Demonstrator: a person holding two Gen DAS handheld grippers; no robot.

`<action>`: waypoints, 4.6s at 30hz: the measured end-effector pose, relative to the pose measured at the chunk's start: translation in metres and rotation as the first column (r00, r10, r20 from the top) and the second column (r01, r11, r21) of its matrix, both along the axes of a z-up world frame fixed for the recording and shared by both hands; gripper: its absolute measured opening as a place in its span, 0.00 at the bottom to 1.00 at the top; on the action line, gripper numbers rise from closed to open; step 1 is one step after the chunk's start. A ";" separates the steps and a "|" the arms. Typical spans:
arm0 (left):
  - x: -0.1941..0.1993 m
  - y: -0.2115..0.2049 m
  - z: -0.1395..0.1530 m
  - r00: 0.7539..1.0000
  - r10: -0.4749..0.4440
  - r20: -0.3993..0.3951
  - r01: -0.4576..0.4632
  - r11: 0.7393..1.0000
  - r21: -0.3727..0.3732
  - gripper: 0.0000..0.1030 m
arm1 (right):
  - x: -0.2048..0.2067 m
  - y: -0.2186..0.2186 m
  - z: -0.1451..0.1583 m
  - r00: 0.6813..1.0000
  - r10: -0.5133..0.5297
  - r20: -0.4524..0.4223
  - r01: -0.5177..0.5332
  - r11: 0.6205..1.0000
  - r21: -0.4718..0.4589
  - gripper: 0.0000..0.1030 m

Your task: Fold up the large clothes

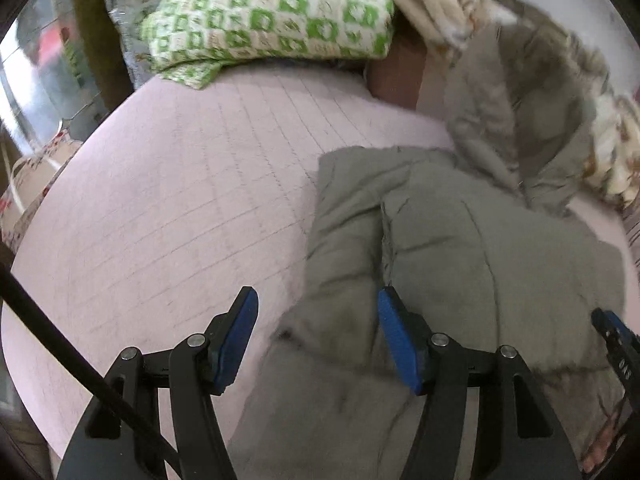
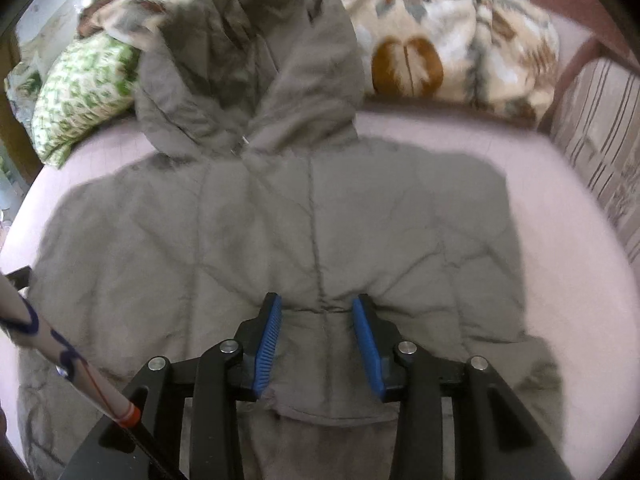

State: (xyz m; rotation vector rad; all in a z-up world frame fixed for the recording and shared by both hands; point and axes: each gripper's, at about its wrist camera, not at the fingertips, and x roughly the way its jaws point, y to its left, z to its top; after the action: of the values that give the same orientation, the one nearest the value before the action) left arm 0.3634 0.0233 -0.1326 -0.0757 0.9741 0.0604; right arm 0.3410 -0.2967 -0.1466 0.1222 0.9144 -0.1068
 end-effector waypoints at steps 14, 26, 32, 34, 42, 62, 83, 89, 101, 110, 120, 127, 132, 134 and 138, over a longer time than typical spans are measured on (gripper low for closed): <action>-0.051 0.028 -0.023 1.000 0.002 -0.004 -0.002 0.998 -0.068 0.60 | 0.017 0.055 -0.022 0.995 0.042 -0.093 -0.037 0.998 0.053 0.41; -0.054 0.035 -0.023 0.999 -0.040 -0.001 0.039 0.993 -0.115 0.60 | 0.041 0.081 0.028 0.993 0.065 -0.102 -0.071 0.996 -0.057 0.49; -0.052 0.040 -0.022 0.999 -0.041 -0.001 0.040 0.989 -0.142 0.60 | 0.068 0.112 0.036 0.989 0.098 -0.113 -0.102 0.994 -0.030 0.49; -0.050 0.043 -0.022 0.999 -0.032 -0.002 0.031 0.988 -0.153 0.60 | 0.075 0.121 0.027 0.984 0.104 -0.142 -0.107 0.994 -0.014 0.49; -0.044 0.049 -0.026 1.000 -0.023 -0.014 0.020 0.985 -0.172 0.60 | 0.089 0.131 0.004 0.970 0.111 -0.215 -0.117 0.993 -0.014 0.50; -0.024 0.054 -0.047 0.997 -0.022 -0.070 0.008 0.980 -0.201 0.60 | 0.212 0.079 0.120 0.986 -0.151 0.076 0.134 0.972 0.191 0.78; -0.018 0.045 -0.057 0.994 -0.066 -0.088 0.049 0.981 -0.186 0.60 | 0.305 0.127 0.087 0.993 -0.114 0.035 0.112 0.992 0.061 0.16; -0.017 0.046 -0.055 0.994 -0.065 -0.089 0.047 0.981 -0.190 0.60 | 0.277 0.131 0.103 0.996 -0.082 0.043 0.081 0.997 0.007 0.10; -0.026 0.058 -0.044 0.998 -0.035 -0.057 0.024 0.981 -0.192 0.60 | 0.152 0.149 0.144 0.996 0.026 0.083 -0.023 0.999 -0.033 0.08; -0.028 0.092 -0.030 0.999 0.027 -0.041 -0.037 0.961 -0.275 0.60 | 0.043 0.164 0.138 0.990 0.090 0.105 -0.097 0.993 0.062 0.08; -0.036 0.107 -0.016 0.997 0.073 -0.027 -0.078 0.957 -0.279 0.60 | 0.000 0.148 0.016 0.998 0.015 -0.060 0.003 0.959 0.282 0.08; -0.044 0.091 0.003 0.998 0.050 0.026 -0.043 0.973 -0.226 0.60 | -0.007 0.135 0.020 1.000 0.013 -0.024 -0.005 0.949 0.315 0.18; -0.053 0.072 0.014 0.998 0.009 0.068 0.005 0.980 -0.201 0.60 | -0.058 0.121 0.050 0.997 0.077 0.026 -0.081 0.974 0.210 0.52; -0.058 0.064 0.019 0.996 -0.026 0.081 0.043 0.977 -0.211 0.60 | -0.086 0.105 0.057 0.994 0.098 0.046 -0.105 0.976 0.191 0.53; -0.071 0.041 0.030 0.986 -0.112 0.127 0.136 0.970 -0.200 0.68 | -0.119 0.059 0.063 0.994 0.055 0.091 -0.069 0.986 0.154 0.60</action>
State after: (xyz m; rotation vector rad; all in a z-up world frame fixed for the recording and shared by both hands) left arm 0.2923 0.0643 -0.1030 -0.2089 0.8650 -0.1603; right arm 0.2218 -0.2375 -0.0832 0.2430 0.8386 0.0288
